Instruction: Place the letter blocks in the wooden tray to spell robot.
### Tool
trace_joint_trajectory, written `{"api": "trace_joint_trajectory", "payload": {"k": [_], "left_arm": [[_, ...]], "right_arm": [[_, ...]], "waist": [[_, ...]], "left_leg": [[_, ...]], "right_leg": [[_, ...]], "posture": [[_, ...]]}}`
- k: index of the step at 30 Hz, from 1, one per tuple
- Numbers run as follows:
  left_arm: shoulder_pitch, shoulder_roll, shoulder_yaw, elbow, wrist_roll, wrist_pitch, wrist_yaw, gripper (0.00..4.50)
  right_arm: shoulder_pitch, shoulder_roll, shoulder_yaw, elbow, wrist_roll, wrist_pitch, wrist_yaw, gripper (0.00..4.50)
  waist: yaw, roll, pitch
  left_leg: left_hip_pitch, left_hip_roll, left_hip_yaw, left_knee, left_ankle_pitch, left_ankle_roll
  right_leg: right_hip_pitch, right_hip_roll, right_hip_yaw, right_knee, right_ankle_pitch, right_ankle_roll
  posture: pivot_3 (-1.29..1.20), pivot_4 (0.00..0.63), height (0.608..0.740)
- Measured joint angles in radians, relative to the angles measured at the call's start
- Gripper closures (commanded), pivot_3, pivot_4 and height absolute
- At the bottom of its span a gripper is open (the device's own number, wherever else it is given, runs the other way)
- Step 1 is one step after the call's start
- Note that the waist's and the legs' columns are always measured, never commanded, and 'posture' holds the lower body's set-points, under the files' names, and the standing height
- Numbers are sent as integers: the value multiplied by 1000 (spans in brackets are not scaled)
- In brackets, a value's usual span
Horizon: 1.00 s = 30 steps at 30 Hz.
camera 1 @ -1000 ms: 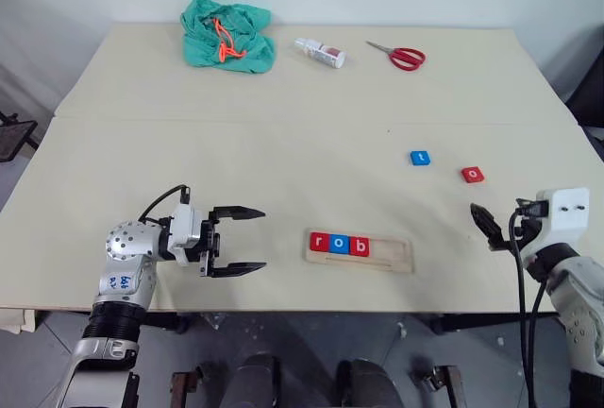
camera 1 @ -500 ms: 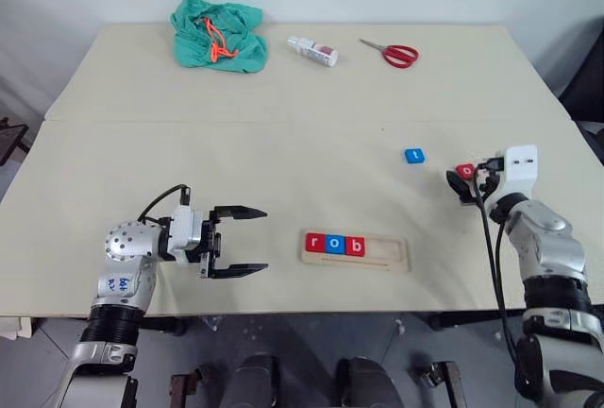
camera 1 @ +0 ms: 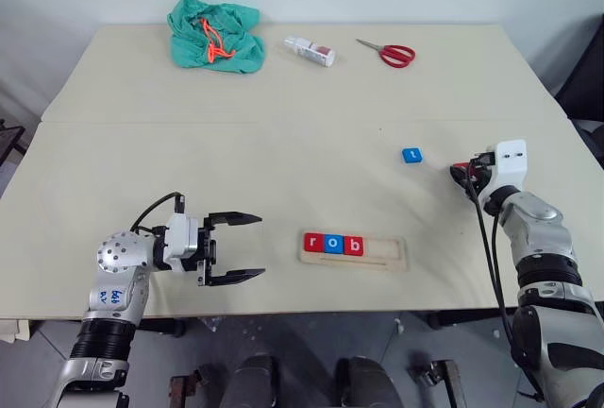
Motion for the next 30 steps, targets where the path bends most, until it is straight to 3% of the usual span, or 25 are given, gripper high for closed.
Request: {"api": "trace_joint_trajectory", "payload": {"k": [5, 11, 17, 23, 30], "left_arm": [[-2, 1, 2, 0, -1, -3, -1, 0], [-16, 18, 22, 61, -1, -39, -36, 0], [-40, 6, 19, 100, -1, -57, -53, 0], [-73, -8, 9, 112, -1, -59, -63, 0], [-105, -22, 2, 140, 2, -59, -74, 0]], "right_arm": [[90, 1, -5, -152, 23, 57, -9, 3033], [450, 30, -16, -880, 199, 397, -24, 3033], [680, 112, -65, -1312, 313, 614, -145, 3033], [799, 184, -80, -1469, 337, 691, -251, 3033], [862, 225, -80, -1483, 337, 701, -311, 3033]], "waist": [[3, 0, 0], [15, 1, 0], [21, 1, 0], [19, 1, 0], [14, 1, 0]], "left_leg": [[0, 0, 0, 0, 0, 0], [-4, 0, 0, -1, 0, 0], [-3, -1, 0, 1, 0, 0], [-2, -1, 0, 0, 0, 0], [-1, -1, 2, 0, 0, 0]], "right_leg": [[0, 0, 0, 0, 0, 0], [-7, -1, 1, 4, 0, 0], [-6, 0, 1, 5, 0, 0], [-7, 0, 3, 8, 0, 0], [-7, 0, 3, 9, 0, 0]], "posture": [[0, 150, 740], [0, 150, 740], [0, 150, 740], [0, 150, 740], [0, 150, 740]]}}
